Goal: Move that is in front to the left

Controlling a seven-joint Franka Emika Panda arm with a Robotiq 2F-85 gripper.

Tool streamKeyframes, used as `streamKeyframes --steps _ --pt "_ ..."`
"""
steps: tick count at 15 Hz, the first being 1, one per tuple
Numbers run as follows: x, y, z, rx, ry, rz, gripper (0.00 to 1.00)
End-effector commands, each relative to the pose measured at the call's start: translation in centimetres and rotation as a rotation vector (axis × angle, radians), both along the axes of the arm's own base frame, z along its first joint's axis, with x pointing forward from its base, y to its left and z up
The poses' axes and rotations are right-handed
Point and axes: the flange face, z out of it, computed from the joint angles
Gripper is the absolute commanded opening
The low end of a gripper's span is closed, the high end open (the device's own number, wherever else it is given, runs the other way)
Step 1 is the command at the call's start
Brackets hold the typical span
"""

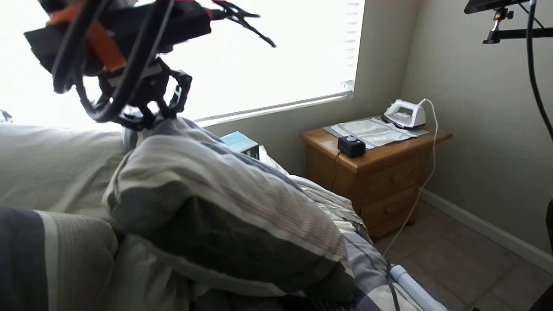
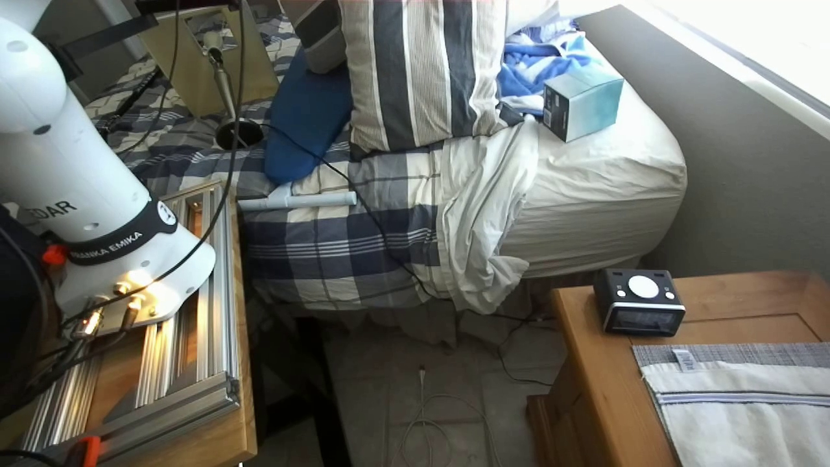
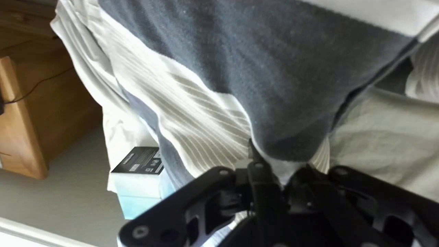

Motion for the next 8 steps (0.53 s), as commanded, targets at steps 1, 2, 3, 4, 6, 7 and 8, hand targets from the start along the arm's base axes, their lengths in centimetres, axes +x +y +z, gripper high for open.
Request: streamKeyframes --steps 1,2,3,4,6,7,8 --pt "1.0 -4.4 7.6 -0.036 -0.015 0.011 0.02" --pt "1.1 -5.3 9.2 -0.045 -0.020 0.011 0.02" --pt "1.1 -6.1 11.0 -0.059 -0.036 0.012 0.02" --pt "1.1 -6.8 12.4 -0.067 -0.048 0.013 0.02" --pt "1.0 -7.6 15.5 -0.079 -0.104 0.019 0.02" --pt "1.0 -7.8 16.9 -0.080 -0.137 0.021 0.02" --pt "0.8 -7.9 18.6 -0.075 -0.178 0.028 0.02"
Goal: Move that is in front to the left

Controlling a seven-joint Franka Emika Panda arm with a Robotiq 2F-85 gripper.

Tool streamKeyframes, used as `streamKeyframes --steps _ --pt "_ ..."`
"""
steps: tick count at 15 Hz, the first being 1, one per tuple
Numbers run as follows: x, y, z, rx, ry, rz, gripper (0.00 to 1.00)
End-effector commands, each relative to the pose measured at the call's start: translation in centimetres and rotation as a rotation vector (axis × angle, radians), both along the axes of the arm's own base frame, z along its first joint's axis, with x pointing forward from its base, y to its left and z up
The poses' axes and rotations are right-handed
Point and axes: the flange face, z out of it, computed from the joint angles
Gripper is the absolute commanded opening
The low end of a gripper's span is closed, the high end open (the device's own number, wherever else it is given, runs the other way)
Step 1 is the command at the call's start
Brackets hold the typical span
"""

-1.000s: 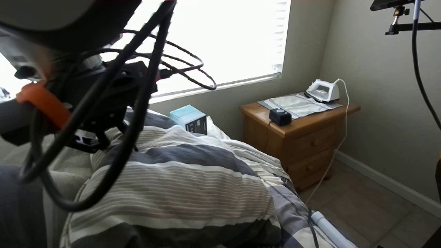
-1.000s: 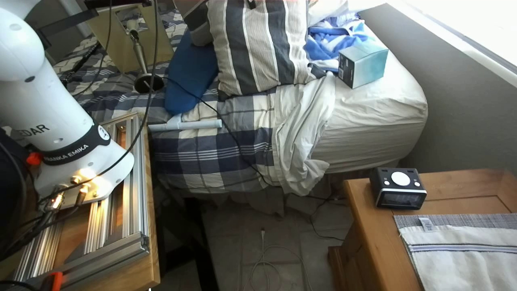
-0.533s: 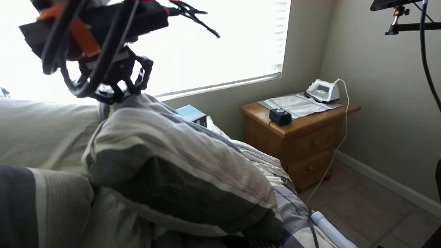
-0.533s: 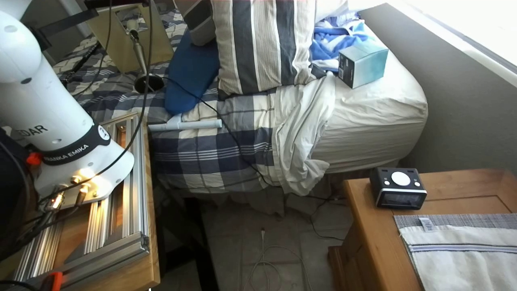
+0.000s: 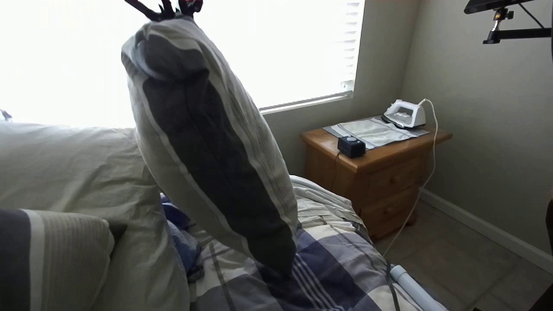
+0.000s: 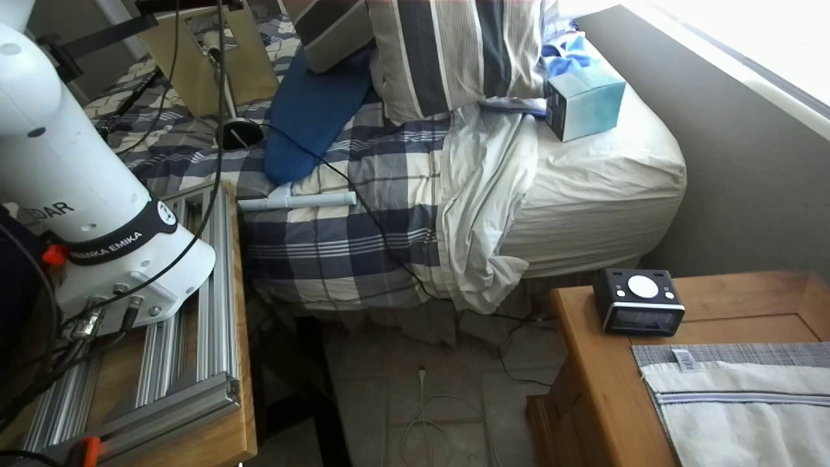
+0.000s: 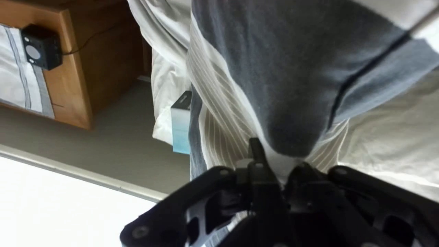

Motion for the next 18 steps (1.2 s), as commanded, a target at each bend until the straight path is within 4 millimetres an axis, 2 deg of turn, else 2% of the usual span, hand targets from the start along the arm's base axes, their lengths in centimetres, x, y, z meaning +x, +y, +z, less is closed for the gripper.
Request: streamKeyframes --steps 1,3,4,7,12,13,16,18 --pt "-1.0 -0.9 7.4 -0.020 -0.132 0.039 0.02" --pt "-1.9 -0.5 9.7 -0.019 -0.159 0.110 0.02" --pt "-0.7 -0.5 5.6 0.003 -0.093 0.055 0.08" --pt "-1.5 -0.1 7.5 0.009 -0.114 0.091 0.08" --pt "-1.5 0.0 7.4 0.007 -0.111 0.094 0.08" --pt "-1.5 0.0 7.4 0.007 -0.111 0.094 0.02" --pt "0.3 0.5 5.8 0.009 -0.176 0.094 0.02" --pt "1.8 0.9 3.9 -0.007 -0.228 0.115 0.02"
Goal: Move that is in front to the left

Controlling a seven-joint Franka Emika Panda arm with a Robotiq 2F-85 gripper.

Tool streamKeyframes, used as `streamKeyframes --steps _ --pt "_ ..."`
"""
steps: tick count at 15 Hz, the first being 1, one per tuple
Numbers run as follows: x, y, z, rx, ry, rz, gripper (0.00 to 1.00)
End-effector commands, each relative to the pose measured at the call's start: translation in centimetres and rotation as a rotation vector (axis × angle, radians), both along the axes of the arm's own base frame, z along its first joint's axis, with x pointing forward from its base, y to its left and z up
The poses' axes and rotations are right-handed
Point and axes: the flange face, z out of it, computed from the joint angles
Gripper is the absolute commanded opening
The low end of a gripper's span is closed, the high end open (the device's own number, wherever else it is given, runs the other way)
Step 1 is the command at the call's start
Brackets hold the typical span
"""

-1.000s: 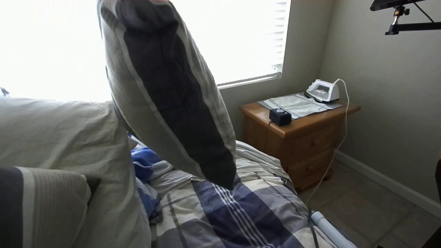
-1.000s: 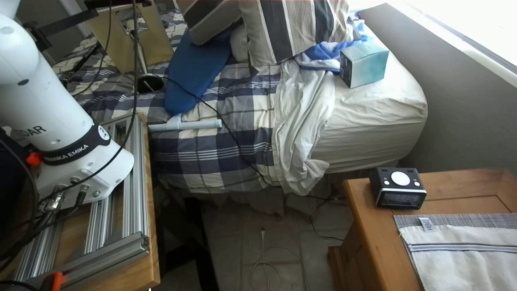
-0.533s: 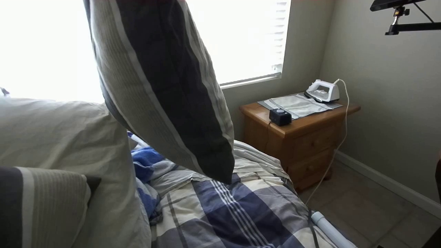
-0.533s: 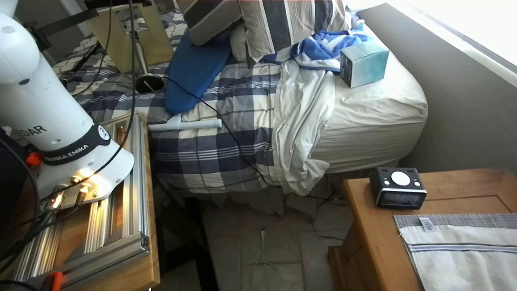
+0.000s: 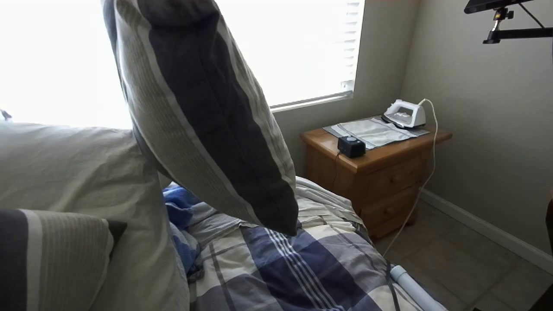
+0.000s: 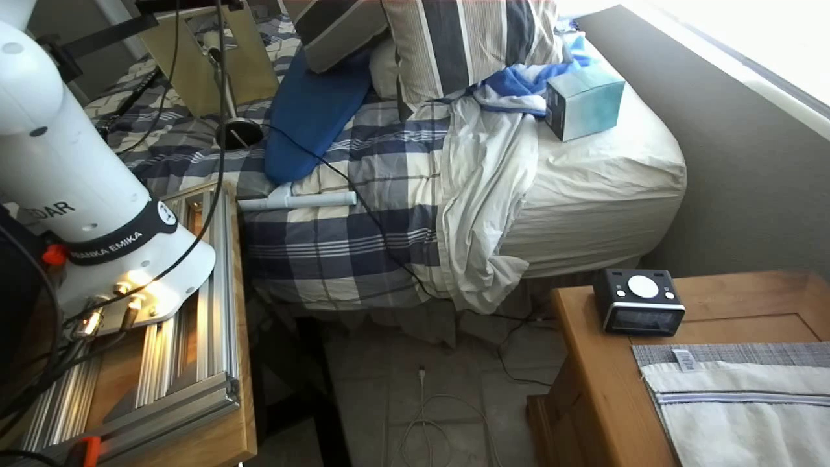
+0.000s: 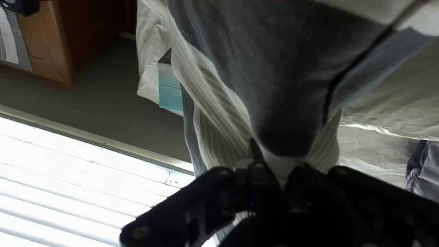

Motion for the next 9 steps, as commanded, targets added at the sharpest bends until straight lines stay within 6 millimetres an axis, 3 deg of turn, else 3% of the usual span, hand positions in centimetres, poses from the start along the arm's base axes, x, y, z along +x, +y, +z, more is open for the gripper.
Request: streamKeyframes --steps 1,3,9 --pt "2.5 0.1 -0.7 -0.015 -0.142 0.033 0.02" --pt "3.6 0.0 -1.5 -0.028 -0.196 0.047 0.02" --pt "6.2 -2.0 -1.4 -0.033 -0.359 0.004 0.02"
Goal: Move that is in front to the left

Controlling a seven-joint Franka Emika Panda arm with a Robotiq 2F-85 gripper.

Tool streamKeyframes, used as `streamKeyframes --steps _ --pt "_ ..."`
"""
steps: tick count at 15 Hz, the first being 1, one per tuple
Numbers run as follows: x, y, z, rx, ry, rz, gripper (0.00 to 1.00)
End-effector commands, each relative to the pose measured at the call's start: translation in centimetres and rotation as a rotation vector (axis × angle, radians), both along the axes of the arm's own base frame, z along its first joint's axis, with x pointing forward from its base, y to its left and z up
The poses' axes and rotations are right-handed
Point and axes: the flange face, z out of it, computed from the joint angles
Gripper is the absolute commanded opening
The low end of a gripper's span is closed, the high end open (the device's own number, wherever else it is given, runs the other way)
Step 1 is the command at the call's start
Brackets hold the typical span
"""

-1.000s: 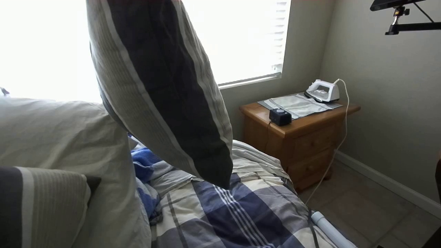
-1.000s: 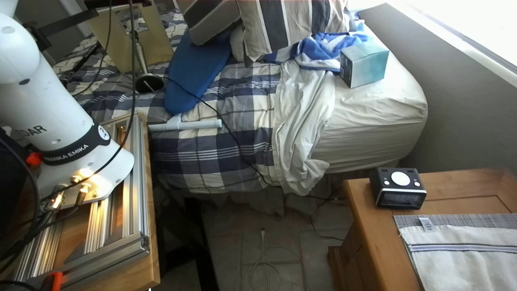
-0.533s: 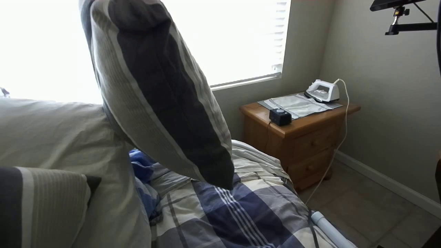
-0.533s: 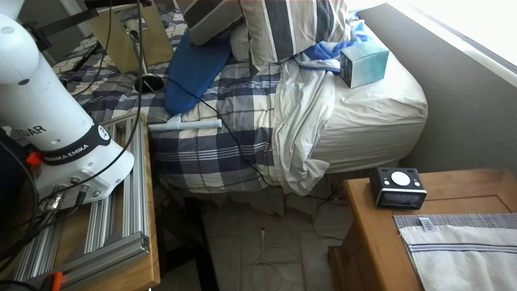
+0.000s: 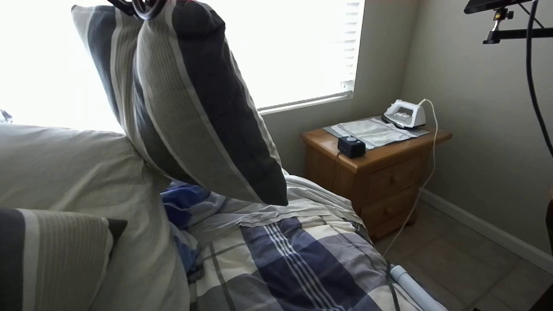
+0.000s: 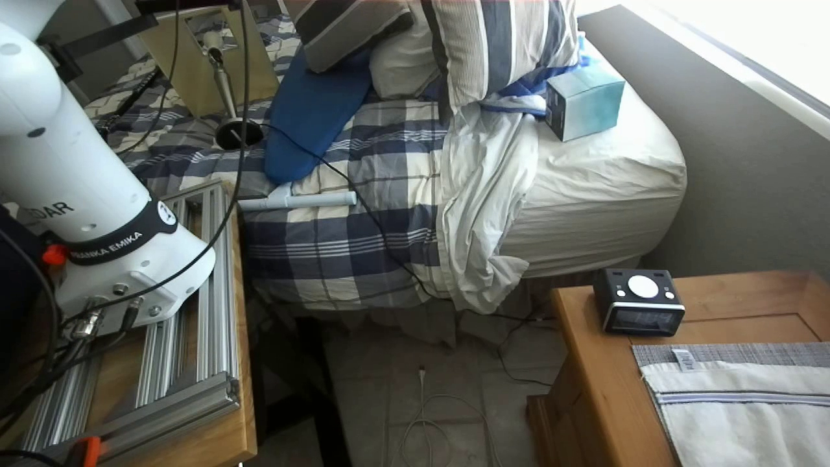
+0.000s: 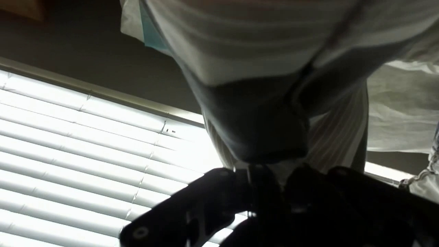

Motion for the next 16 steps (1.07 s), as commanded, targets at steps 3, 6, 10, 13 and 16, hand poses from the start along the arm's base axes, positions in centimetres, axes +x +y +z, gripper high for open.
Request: streamKeyframes --steps 3,6,10,13,16 --pt "1.8 -1.7 2.4 0.040 -0.216 -0.069 0.02" --pt "2.5 -1.7 1.8 0.053 -0.293 -0.086 0.02" --pt "3.0 -0.6 0.0 0.028 -0.375 -0.057 0.02" --pt "3.0 0.8 -2.0 0.021 -0.388 -0.040 0.02" --pt "2.4 2.0 -3.3 0.022 -0.348 -0.039 0.34"
